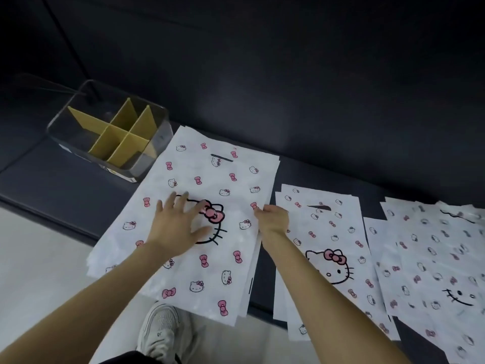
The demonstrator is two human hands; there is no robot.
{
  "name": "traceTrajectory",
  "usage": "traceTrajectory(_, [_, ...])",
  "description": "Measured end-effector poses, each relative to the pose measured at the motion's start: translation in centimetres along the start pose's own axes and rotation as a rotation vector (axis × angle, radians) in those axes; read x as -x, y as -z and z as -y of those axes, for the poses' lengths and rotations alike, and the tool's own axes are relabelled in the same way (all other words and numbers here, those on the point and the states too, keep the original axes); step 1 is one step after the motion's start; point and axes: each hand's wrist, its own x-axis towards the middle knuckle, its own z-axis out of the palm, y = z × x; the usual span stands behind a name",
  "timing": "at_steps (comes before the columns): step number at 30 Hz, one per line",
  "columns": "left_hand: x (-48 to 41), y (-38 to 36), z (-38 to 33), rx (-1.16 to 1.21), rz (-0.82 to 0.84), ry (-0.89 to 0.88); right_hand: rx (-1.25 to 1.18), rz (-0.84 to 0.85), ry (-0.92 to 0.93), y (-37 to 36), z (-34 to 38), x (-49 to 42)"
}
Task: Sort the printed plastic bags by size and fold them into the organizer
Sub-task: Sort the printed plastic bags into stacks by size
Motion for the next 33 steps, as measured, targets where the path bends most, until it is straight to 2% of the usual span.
traceTrajectory(2, [0.1,-1.2,-0.7,-0.042,0.222,0.017,-0.01,0.018,0.032,1.0,-0.2,0.4])
traceTrajectory(3, [0.1,-1.6,-0.7,-0.036,0.236,0.026,-0.032,0.031,0.048,2.0,-0.5,0.6])
traceTrajectory(6, [0.0,-1.5,-1.2,0.039,0.142,0.04,0.134,-0.038,0.154,7.8,-1.6,2.6])
traceTrajectory(8, [-0.1,-1.1,-2.2,0.088,0.037,0.042,0.364,-0.186,0.247,13.2,-3.3,4.3])
traceTrajectory(10, [-0.1,-1.2,-4.7,0.097,-0.087,-0.058,0.565,-0.361,0.281,18.8,-6.2,5.7])
traceTrajectory(12, [0.6,-1.4,-8.5,0.115,-0.117,-0.183,0.773,-0.462,0.244,23.8,-9.7,5.8])
traceTrajectory(15, [2.4,-2.5,-15.6,0.122,-0.054,-0.396,1.096,-0.355,0.018,29.5,-13.8,5.8])
traceTrajectory(17, [3.4,-2.9,-19.7,0.1,0.048,-0.471,1.176,-0.29,-0.016,31.5,-15.8,5.7])
traceTrajectory(21, [3.7,-4.6,-23.6,0.046,0.216,-0.421,1.102,-0.26,0.041,33.2,-17.2,5.5])
traceTrajectory(27, [3.6,-4.1,-25.7,0.022,0.248,-0.404,0.855,-0.548,0.203,36.4,-18.8,6.2])
traceTrajectory(31, [3.4,-3.8,-24.8,0.012,0.245,-0.434,0.669,-0.647,0.067,38.0,-17.2,6.5])
traceTrajectory(33, [3.1,-3.8,-24.3,0.01,0.254,-0.429,0.483,-0.667,0.101,38.6,-14.9,7.0])
